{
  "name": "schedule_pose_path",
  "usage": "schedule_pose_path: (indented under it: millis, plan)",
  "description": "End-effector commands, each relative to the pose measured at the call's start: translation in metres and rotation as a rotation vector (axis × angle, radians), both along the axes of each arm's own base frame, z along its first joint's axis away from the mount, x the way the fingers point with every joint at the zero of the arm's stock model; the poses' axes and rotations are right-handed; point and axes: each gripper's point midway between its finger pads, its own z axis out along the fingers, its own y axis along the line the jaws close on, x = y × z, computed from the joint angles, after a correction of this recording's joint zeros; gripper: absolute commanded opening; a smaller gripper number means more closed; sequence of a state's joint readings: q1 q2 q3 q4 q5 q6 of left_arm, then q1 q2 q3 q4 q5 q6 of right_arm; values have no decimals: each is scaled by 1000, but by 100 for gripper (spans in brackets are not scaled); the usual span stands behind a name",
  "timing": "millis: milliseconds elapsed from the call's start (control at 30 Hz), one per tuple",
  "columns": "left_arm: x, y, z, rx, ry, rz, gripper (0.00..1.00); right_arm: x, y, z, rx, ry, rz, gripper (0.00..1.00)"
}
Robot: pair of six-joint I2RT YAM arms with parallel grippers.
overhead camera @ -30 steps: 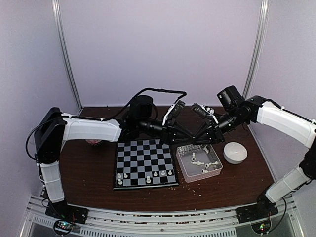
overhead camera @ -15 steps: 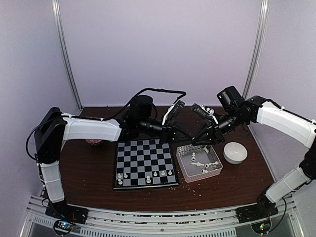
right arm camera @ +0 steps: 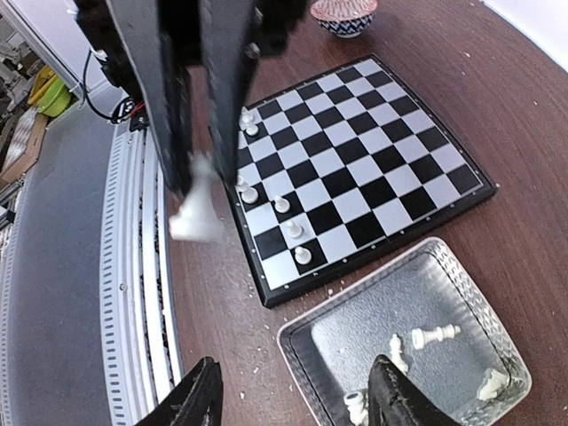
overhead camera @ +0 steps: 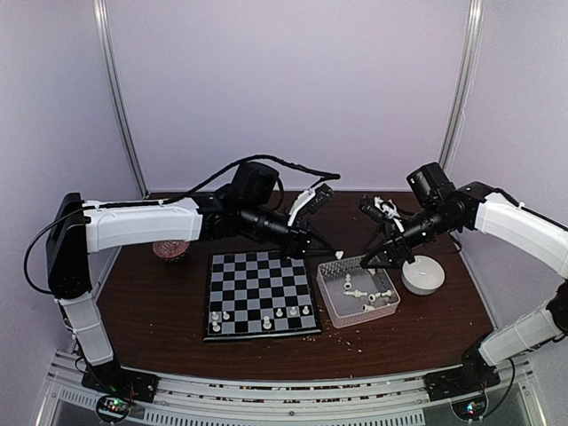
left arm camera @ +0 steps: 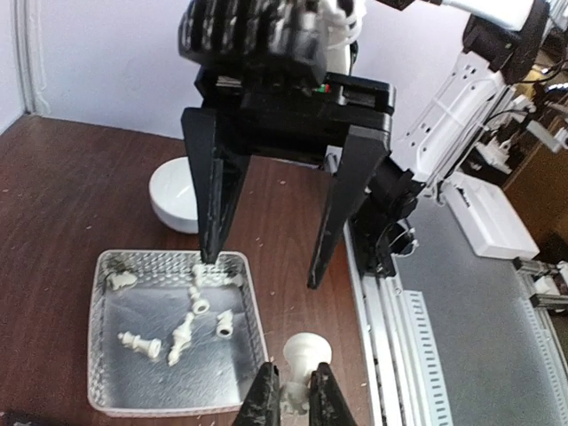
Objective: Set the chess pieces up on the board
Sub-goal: Place the chess piece on the chessboard.
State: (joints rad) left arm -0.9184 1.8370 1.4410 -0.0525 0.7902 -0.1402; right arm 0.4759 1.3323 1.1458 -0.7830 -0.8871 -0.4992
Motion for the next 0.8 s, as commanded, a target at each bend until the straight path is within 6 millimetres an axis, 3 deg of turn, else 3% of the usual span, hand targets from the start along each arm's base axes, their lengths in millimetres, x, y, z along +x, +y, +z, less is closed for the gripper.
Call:
schedule_pose_path:
  millis: [0,167,300,567,767]
  plan:
    - [11,31,-12,237,-159,99,0,14,-25,-25,-69,-22,-71,55]
    - [16,52,-34,501,-320,157,0,39,-38,-38,-37,11,-171,56]
    - [14,59,-48,675,-443,199,0,53,-43,-37,-48,-5,-221,56]
    - [-23,44,-82,828,-547,103,0,58,-48,-46,-77,-4,-245,56]
    - [-26,40,-114,920,-594,58,0,56,-46,-49,-75,19,-232,56]
